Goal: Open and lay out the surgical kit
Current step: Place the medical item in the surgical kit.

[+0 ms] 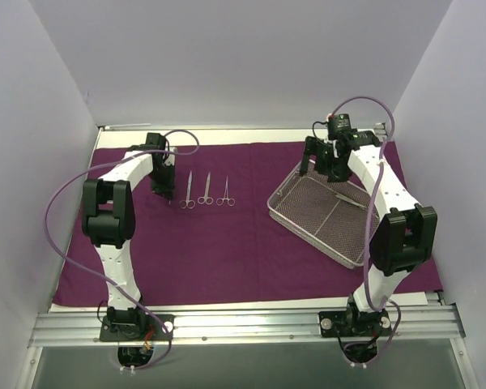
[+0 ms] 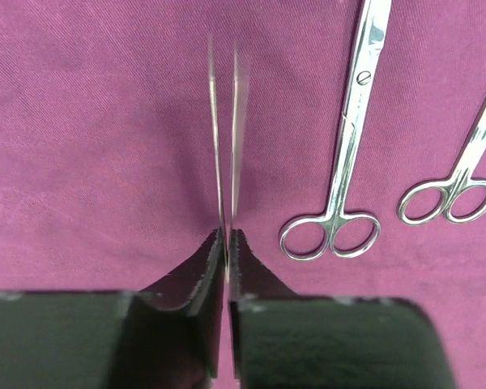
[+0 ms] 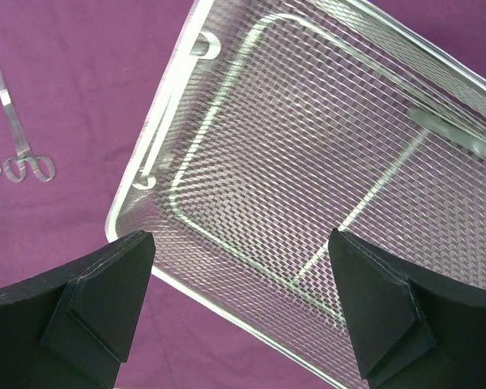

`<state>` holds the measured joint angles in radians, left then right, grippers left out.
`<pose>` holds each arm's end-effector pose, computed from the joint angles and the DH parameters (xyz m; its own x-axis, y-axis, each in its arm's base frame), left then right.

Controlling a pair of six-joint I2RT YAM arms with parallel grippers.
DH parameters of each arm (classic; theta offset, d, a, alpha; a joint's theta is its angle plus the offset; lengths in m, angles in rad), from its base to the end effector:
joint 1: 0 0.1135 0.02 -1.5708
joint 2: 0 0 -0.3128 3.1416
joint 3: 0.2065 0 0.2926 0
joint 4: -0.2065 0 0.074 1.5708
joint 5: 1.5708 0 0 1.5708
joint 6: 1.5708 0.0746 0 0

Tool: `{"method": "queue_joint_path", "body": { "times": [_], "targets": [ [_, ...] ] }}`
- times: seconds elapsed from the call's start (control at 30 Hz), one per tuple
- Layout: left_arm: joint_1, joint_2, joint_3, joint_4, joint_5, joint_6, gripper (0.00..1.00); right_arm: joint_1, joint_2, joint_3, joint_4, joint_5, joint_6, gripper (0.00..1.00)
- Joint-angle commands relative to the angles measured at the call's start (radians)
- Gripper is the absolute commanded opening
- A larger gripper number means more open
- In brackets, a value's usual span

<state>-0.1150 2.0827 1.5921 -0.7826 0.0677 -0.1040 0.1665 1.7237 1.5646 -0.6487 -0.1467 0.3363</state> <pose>0.4937 -0.0621 0.1623 -0.9585 0.0065 -0.2849 0.0349 0.9949 -0.0948 0.4539 0.0873 0.3297 -0.7598 0.2033 -0.6175 -0.0136 0.9447 0.3278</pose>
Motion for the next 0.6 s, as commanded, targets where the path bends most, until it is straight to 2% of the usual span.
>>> {"method": "queue_joint_path", "body": {
  "times": [0.0,0.13,0.37,0.47,0.5,0.57],
  "targets": [
    [0.005,0.008,0.006,0.003,0.014,-0.014,0.16,-0.038,-0.039,-0.027,-0.039,0.061,0.055,0.93],
    [0.005,-0.001,-0.006,0.006,0.009,-0.016,0.36,-0.09,-0.036,-0.057,-0.003,0.094,0.107,0.93],
    [0.006,-0.055,-0.026,-0.016,0.012,-0.031,0.52,-0.139,0.007,-0.1,0.046,0.147,0.205,0.89],
    [0.008,-0.102,-0.044,-0.027,0.014,-0.055,0.58,-0.143,0.014,-0.136,0.05,0.231,0.262,0.79],
    [0.008,-0.119,-0.049,-0.03,0.014,-0.063,0.59,-0.145,0.014,-0.15,0.055,0.248,0.276,0.72],
    [0.009,-0.156,-0.043,-0.055,0.011,-0.077,0.6,-0.148,0.011,-0.198,0.081,0.28,0.317,0.66]
  ]
}}
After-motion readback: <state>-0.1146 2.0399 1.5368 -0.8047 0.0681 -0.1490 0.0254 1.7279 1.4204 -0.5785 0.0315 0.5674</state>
